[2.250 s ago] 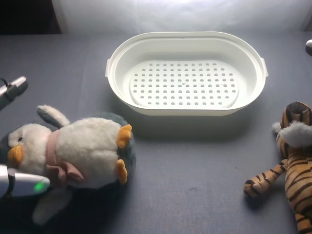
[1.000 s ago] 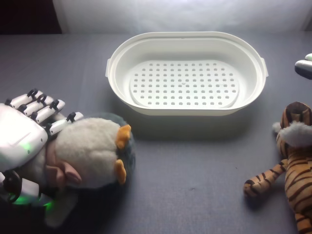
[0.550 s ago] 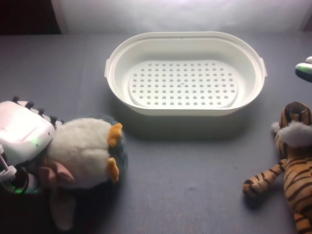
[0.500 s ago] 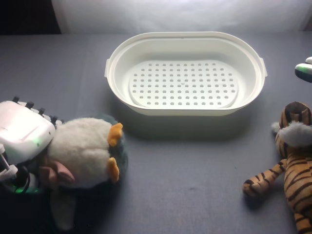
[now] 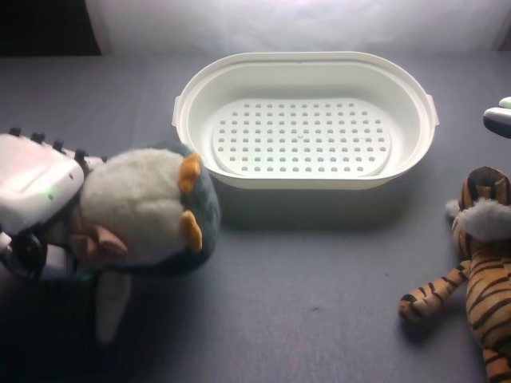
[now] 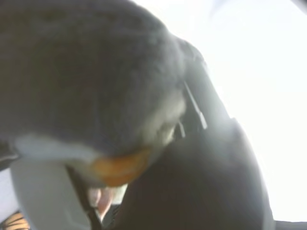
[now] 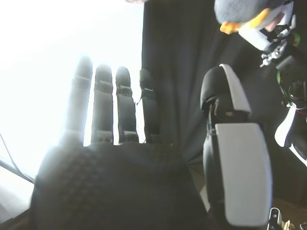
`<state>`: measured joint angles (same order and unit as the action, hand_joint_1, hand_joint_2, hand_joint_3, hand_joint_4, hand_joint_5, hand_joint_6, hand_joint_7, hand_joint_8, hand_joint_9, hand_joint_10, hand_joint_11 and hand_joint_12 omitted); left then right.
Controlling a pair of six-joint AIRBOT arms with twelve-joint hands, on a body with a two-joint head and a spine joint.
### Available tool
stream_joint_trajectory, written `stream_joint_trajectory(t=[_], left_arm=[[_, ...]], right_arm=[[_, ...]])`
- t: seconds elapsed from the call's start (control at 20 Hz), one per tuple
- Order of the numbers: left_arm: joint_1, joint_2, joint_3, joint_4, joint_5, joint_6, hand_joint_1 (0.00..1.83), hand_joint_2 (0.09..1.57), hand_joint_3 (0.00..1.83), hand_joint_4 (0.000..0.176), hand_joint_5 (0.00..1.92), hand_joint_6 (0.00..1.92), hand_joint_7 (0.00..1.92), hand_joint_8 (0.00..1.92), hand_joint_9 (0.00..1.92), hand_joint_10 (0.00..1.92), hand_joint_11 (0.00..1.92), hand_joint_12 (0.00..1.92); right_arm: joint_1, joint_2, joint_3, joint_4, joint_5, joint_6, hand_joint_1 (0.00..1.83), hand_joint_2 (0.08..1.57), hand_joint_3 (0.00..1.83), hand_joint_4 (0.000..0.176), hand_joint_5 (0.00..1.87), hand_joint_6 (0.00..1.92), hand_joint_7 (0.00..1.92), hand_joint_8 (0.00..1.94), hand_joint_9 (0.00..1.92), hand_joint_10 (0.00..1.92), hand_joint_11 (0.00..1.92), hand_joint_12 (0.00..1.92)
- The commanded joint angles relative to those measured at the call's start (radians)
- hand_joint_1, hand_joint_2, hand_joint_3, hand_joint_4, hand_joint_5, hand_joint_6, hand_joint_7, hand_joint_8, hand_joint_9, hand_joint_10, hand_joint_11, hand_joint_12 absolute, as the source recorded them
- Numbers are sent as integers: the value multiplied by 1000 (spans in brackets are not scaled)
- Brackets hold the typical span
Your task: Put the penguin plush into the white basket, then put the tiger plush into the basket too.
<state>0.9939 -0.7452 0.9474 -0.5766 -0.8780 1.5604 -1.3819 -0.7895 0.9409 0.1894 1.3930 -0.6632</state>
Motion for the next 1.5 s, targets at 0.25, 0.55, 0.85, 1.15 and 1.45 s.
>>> stream_joint_trajectory(t=[0.25, 0.55, 0.85, 1.15, 1.45], left_arm=[[-234, 10, 41, 152, -56, 2, 1508, 1111, 0, 0, 792, 1187, 933, 1067, 982, 1106, 810, 1422], [-666, -149, 141, 138, 361, 2, 1389, 1065, 0, 0, 955, 949, 1090, 808, 1076, 1031, 953, 1342], [-705, -229, 217, -123, 418, 830, 1376, 1097, 0, 0, 882, 1074, 1001, 931, 1037, 1080, 930, 1269], [-715, -260, 270, -276, 451, 971, 1227, 1119, 1, 0, 917, 1062, 1019, 995, 1066, 881, 968, 1321], [-712, -324, 338, -385, 483, 971, 1215, 1146, 1, 11, 874, 1150, 950, 1067, 997, 920, 902, 1219]], right_arm=[[2, -2, 8, 16, 124, 7, 611, 1205, 3, 22, 287, 0, 245, 1, 258, 2, 280, 72], [-1, -7, 12, 16, 124, 7, 611, 1208, 3, 34, 285, 1, 244, 0, 242, 0, 266, 59], [0, -13, 18, 14, 124, 13, 622, 1198, 0, 14, 292, 3, 247, 1, 255, 4, 283, 59], [0, -15, 18, 14, 123, 13, 588, 1199, 0, 14, 306, 5, 253, 6, 248, 5, 271, 48], [0, -18, 21, 14, 122, 13, 635, 1199, 0, 26, 299, 1, 241, 2, 254, 3, 286, 45]])
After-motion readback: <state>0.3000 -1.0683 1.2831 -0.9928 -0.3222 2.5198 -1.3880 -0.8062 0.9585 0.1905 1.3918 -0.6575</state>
